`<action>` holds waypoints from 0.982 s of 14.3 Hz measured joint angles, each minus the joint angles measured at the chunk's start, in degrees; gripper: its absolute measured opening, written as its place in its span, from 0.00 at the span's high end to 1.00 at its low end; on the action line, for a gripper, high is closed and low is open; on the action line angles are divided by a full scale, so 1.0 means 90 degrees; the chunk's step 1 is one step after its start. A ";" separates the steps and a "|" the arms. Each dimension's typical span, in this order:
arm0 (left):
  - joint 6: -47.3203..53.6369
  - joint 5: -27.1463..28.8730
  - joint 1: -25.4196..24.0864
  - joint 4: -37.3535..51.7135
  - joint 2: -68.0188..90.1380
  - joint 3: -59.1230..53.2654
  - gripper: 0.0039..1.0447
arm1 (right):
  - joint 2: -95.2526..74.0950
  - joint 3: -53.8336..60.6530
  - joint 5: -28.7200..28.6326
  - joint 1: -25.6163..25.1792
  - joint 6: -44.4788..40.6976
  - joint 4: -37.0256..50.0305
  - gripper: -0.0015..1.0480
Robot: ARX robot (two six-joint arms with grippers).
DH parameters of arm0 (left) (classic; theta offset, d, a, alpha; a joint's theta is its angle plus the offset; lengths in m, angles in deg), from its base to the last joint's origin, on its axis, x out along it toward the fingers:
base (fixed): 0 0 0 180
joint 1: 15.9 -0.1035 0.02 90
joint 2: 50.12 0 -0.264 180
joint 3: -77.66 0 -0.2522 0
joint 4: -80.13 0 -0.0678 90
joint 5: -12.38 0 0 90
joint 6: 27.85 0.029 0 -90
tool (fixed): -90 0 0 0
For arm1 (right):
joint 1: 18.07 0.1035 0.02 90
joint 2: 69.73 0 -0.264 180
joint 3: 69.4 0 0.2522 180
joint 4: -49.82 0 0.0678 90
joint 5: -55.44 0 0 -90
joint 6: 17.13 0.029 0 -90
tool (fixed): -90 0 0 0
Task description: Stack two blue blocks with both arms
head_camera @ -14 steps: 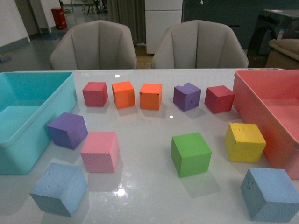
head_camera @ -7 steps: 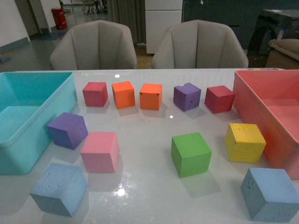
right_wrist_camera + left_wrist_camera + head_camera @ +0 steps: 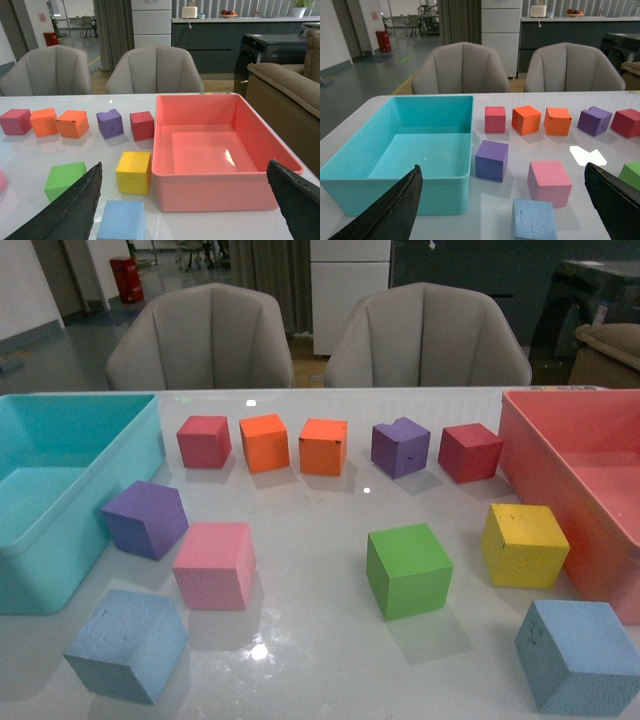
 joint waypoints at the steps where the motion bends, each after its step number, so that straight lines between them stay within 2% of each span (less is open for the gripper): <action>1: 0.0000 0.0000 0.0000 0.0000 0.0000 0.0000 0.06 | 0.0000 0.0000 0.0000 0.0000 0.0000 0.0000 0.06; 14: 0.0000 0.0000 0.0000 0.0000 0.0000 0.0000 0.06 | 0.0000 0.0000 0.0000 0.0000 0.0000 0.0000 0.06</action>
